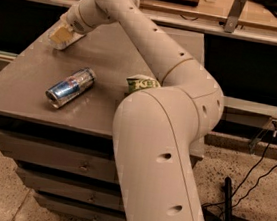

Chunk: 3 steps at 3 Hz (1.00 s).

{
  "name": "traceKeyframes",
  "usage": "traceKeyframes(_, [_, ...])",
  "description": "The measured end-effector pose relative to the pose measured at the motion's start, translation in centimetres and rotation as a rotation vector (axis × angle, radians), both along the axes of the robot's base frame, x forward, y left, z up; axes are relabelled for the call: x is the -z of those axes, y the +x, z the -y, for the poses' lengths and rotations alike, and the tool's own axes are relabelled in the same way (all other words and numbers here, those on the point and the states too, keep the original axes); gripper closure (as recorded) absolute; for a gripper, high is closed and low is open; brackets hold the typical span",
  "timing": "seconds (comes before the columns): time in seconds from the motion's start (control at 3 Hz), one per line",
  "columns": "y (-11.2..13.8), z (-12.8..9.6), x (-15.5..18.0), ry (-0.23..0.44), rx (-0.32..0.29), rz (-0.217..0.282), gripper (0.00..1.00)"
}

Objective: Move blue plastic bottle near redbull can

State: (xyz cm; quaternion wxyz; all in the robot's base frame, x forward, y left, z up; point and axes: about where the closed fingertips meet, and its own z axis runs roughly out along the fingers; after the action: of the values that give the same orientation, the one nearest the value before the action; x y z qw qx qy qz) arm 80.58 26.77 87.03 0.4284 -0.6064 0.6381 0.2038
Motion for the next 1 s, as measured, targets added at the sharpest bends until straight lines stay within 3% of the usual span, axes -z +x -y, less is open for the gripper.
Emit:
traceKeyframes(0.67, [0.1, 0.5, 0.0, -0.008, 0.007, 0.001, 1.0])
traceKeyframes(1.0, [0.5, 6.5, -0.6, -0.071, 0.093, 0.018, 0.82])
